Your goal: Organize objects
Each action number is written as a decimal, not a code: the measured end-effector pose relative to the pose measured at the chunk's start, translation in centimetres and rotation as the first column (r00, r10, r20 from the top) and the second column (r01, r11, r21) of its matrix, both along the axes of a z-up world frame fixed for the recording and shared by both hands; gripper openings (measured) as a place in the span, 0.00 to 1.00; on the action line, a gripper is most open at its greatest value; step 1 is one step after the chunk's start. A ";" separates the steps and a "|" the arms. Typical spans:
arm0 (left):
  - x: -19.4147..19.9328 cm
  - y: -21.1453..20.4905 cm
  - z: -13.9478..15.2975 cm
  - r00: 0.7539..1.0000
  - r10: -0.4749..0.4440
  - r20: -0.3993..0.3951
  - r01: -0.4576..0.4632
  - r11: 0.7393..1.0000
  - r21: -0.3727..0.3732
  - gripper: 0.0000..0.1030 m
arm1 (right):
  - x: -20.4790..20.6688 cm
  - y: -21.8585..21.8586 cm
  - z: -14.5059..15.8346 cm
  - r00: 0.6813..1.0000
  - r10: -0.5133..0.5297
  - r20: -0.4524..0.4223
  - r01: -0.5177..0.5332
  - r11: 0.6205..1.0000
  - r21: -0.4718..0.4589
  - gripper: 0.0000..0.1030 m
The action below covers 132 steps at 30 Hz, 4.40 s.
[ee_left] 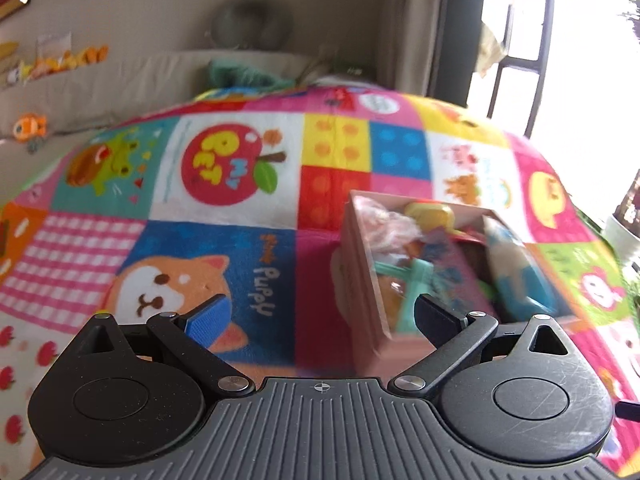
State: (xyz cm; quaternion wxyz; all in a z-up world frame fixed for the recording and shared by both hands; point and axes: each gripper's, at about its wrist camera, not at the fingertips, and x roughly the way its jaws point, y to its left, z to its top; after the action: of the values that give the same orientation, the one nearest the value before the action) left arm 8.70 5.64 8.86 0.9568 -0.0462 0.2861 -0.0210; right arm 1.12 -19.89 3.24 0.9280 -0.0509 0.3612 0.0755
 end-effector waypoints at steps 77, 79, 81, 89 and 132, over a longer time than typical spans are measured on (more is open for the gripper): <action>-7.7 -6.1 -7.5 0.993 0.056 -0.105 -0.043 0.992 0.118 1.00 | 0.9 -0.1 -3.4 0.995 -0.086 0.043 0.084 0.995 0.058 1.00; -7.6 -6.1 -7.5 0.993 0.056 -0.105 -0.044 0.992 0.118 1.00 | 0.9 -0.1 -3.4 0.995 -0.086 0.043 0.084 0.995 0.058 1.00; -7.6 -6.1 -7.5 0.993 0.056 -0.105 -0.044 0.992 0.118 1.00 | 0.9 -0.1 -3.4 0.995 -0.086 0.043 0.084 0.995 0.058 1.00; -7.6 -6.1 -7.5 0.993 0.056 -0.105 -0.044 0.992 0.117 1.00 | 0.9 -0.1 -3.4 0.995 -0.086 0.044 0.084 0.995 0.058 1.00; -7.7 -6.1 -7.5 0.993 0.056 -0.105 -0.044 0.992 0.118 1.00 | 0.9 -0.1 -3.4 0.995 -0.087 0.043 0.084 0.995 0.058 1.00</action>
State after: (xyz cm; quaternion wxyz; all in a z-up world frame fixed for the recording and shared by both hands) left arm 1.03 -0.44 1.38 0.9412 0.0007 0.3371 0.0222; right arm 2.02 -20.01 -0.15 0.9395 -0.0111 0.3395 0.0447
